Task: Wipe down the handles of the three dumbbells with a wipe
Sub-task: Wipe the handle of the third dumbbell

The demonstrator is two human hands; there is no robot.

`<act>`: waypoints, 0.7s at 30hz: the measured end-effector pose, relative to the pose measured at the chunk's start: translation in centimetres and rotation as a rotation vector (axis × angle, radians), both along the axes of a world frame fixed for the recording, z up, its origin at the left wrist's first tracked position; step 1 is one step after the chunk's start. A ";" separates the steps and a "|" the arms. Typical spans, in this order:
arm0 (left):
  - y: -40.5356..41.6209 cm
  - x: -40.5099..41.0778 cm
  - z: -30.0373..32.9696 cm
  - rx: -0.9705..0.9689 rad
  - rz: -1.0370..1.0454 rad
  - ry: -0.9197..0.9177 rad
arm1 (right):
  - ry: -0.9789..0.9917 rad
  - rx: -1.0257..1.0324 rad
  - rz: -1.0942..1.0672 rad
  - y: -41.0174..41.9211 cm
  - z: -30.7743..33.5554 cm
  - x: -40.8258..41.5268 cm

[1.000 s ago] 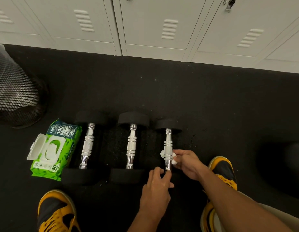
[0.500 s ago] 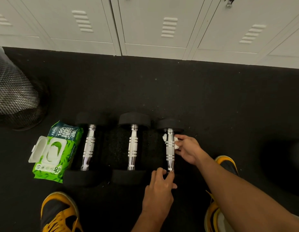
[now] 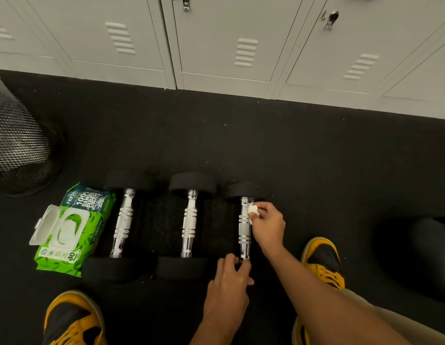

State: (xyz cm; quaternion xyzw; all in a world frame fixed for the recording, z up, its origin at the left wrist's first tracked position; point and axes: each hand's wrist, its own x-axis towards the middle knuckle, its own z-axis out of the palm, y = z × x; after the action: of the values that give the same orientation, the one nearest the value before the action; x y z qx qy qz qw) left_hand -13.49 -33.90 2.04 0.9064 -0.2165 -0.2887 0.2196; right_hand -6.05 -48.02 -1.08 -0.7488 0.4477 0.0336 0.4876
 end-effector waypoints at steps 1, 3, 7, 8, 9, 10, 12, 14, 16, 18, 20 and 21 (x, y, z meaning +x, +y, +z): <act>-0.1 0.0 0.1 0.004 0.000 0.000 | -0.018 -0.057 0.048 0.2 0.3 -0.3; -0.2 0.1 0.1 0.006 -0.004 0.005 | -0.022 -0.118 0.129 0.5 0.7 -0.7; -0.3 0.3 0.0 0.013 -0.019 0.016 | 0.029 -0.206 0.311 0.5 0.7 -1.3; -0.3 0.3 -0.1 0.016 -0.023 0.018 | 0.012 -0.256 0.368 0.6 0.7 -1.4; -0.3 0.2 -0.1 0.020 -0.028 0.020 | -0.025 -0.303 0.425 0.6 0.8 -1.6; -0.3 0.2 -0.1 0.023 -0.031 0.021 | -0.077 -0.343 0.483 0.6 0.6 -1.8; -0.3 0.3 -0.1 0.030 -0.033 0.024 | -0.156 -0.420 0.640 0.5 -0.1 -2.4; -0.4 0.4 0.0 0.035 -0.032 0.024 | -0.166 -0.493 0.836 0.6 -0.5 -2.7; -0.5 0.4 0.1 0.035 -0.035 0.022 | -0.136 -0.512 0.948 0.3 -0.1 -2.3; -0.6 0.3 0.2 0.035 -0.035 0.023 | -0.145 -0.512 0.955 -0.2 0.3 -1.3; -0.5 0.3 0.0 0.034 -0.033 0.022 | -0.156 -0.519 0.968 -0.7 0.9 -0.3; -0.5 0.3 -0.1 0.036 -0.032 0.022 | -0.139 -0.532 1.000 -0.8 1.1 0.0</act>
State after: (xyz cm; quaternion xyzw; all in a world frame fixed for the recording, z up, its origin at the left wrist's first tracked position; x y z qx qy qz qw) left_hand -13.22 -34.41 1.96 0.9033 -0.2235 -0.3062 0.2010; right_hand -6.05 -48.85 0.02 -0.9670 -0.0012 0.0972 0.2356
